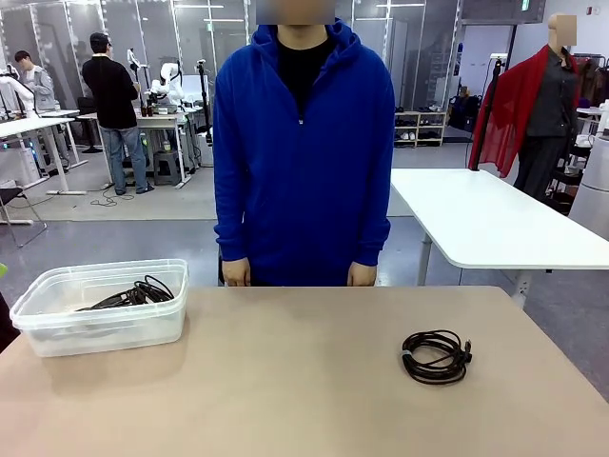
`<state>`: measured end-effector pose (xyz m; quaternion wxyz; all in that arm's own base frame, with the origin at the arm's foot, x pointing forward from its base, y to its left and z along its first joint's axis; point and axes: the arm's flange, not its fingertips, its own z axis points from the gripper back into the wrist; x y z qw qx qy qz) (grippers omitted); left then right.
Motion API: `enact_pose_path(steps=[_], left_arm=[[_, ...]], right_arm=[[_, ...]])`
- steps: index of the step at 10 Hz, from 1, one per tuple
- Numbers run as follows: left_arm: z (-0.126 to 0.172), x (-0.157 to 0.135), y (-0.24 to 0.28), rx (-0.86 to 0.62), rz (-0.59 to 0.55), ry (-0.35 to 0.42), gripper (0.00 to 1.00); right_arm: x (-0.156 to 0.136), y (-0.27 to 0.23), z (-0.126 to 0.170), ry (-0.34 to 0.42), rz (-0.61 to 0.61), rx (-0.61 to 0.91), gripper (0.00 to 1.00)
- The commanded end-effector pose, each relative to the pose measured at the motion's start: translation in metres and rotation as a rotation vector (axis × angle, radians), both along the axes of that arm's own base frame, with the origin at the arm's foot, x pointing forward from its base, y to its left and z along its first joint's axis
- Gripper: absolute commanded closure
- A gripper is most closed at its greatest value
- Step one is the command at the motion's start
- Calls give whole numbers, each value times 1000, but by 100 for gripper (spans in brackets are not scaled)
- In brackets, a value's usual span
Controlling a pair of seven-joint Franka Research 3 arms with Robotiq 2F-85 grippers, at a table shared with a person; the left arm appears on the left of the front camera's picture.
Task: Organize and store the cables.
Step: Place the USB Extension Cable into the Organizing box.
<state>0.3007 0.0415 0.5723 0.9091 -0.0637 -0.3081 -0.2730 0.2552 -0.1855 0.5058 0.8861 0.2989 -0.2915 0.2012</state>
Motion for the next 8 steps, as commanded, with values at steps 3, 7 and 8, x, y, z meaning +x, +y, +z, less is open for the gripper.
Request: enact_pose_path(steps=[3, 7, 8], left_arm=[[2, 0, -5, 18, -14, -8, 0], [2, 0, -5, 18, -14, -8, 0], [2, 0, -5, 18, -14, -8, 0]], right_arm=[[-1, 0, 0, -16, 10, 6, 0], [-1, 0, 0, -16, 10, 6, 0], [-1, 0, 0, -16, 10, 6, 0]])
